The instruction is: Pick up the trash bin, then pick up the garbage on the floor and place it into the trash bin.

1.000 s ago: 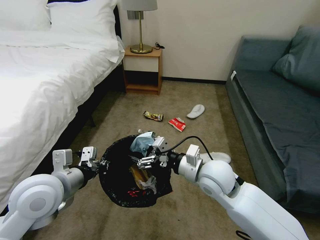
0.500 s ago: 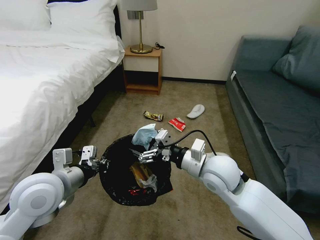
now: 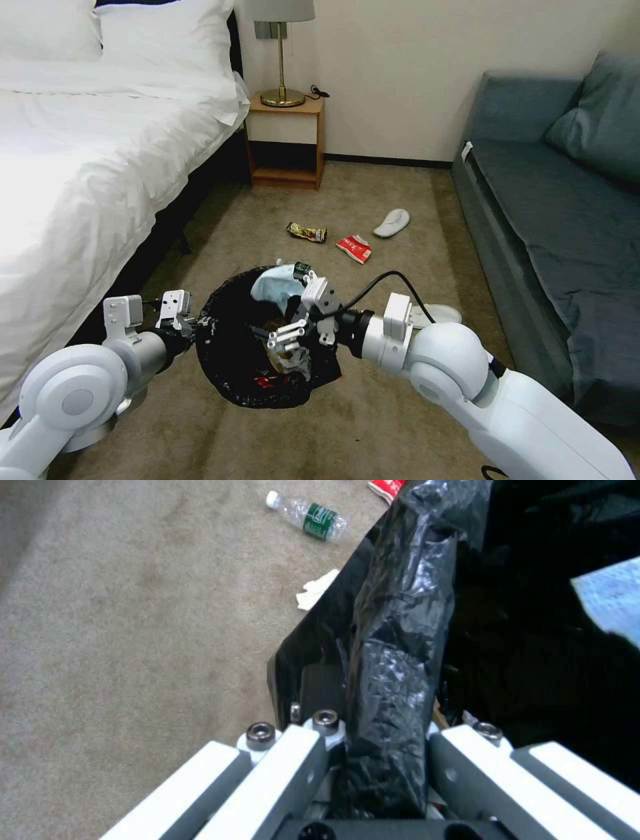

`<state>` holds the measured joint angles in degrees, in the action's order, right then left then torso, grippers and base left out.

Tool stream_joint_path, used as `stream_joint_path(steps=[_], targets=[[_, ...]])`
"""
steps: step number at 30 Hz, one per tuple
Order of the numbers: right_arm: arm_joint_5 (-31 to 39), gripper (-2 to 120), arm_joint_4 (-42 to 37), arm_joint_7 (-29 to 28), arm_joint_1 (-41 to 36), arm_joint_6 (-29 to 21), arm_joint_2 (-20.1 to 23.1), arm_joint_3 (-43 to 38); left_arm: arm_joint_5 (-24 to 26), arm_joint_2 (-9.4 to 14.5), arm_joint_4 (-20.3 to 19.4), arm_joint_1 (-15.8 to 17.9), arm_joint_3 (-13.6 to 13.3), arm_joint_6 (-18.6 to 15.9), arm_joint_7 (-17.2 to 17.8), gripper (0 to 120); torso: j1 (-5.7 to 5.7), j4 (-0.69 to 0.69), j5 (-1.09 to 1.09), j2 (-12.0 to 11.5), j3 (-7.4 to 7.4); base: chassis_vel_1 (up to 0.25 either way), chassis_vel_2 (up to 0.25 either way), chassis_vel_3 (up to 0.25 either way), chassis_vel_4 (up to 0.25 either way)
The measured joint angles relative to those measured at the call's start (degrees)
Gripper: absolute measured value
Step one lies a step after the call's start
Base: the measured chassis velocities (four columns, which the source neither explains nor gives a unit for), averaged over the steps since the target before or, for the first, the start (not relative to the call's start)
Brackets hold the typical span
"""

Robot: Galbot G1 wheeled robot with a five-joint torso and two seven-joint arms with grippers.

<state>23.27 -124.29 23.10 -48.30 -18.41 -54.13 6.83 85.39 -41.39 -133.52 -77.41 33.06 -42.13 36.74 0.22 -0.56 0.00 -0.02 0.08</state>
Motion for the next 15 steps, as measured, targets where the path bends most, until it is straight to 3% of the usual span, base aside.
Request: stream_joint_path(steps=[4,15], targets=[[-2.32,100,0.26,4.56,0.03,1.22,0.42,-0.52,0.0,-0.08,-0.32,-0.17,0.01,0.0,0.06,2,0.0,0.0,0.0,0.0,0.0,0.0,0.0,0.0,0.0],[-3.86,100,0.96,5.79,-1.85,0.99,1.84,-1.66,0.02,-0.05,-1.18,-0.41,0.28,0.0,0.2,2,0.0,0.0,0.0,0.0,0.0,0.0,0.0,0.0,0.0]])
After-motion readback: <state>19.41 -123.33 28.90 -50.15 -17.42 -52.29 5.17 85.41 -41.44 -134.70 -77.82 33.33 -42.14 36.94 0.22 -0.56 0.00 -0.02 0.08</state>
